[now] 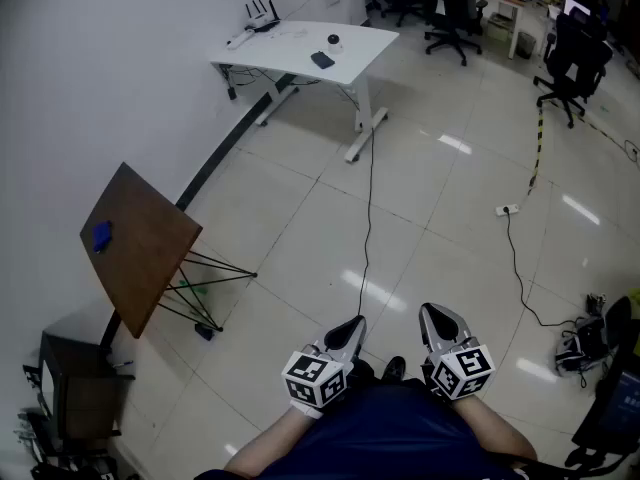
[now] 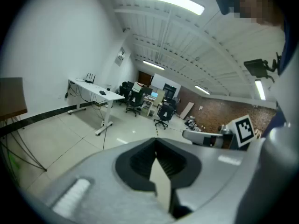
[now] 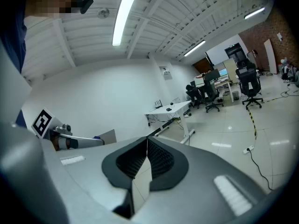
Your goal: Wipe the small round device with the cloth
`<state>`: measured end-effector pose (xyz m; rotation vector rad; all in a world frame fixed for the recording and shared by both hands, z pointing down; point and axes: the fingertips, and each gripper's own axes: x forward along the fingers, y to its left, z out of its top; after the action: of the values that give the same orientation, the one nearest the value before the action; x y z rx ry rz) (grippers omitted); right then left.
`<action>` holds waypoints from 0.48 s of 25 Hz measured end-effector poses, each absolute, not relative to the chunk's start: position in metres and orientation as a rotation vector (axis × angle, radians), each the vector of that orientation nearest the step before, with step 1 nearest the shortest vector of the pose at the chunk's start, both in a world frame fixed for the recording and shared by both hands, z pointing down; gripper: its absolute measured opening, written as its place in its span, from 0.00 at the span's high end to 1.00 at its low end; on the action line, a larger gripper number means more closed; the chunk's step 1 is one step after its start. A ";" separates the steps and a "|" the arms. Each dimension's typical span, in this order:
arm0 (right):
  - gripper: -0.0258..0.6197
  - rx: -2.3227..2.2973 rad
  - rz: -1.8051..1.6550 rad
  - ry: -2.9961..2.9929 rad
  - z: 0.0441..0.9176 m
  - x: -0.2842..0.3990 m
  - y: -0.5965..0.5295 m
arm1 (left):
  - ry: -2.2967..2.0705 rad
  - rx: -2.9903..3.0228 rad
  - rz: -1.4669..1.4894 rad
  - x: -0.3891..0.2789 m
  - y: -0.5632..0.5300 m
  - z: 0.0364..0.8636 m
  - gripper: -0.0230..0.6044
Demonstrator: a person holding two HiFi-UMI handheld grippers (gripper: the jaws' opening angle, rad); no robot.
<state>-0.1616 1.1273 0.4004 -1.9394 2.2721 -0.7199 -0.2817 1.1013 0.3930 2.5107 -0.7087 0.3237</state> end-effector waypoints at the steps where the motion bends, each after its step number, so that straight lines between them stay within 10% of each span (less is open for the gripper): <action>1: 0.94 -1.939 -0.730 2.269 0.402 -0.159 1.127 | -0.714 2.506 0.328 -0.281 1.100 0.393 0.96; 12: 0.94 -1.917 -0.793 2.297 0.424 -0.155 1.078 | -0.750 2.464 0.339 -0.279 1.054 0.408 0.96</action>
<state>-0.1553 1.0776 0.4235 -1.9167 2.2965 -0.7933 -0.2787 1.0538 0.4082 2.4642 -0.7499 0.3386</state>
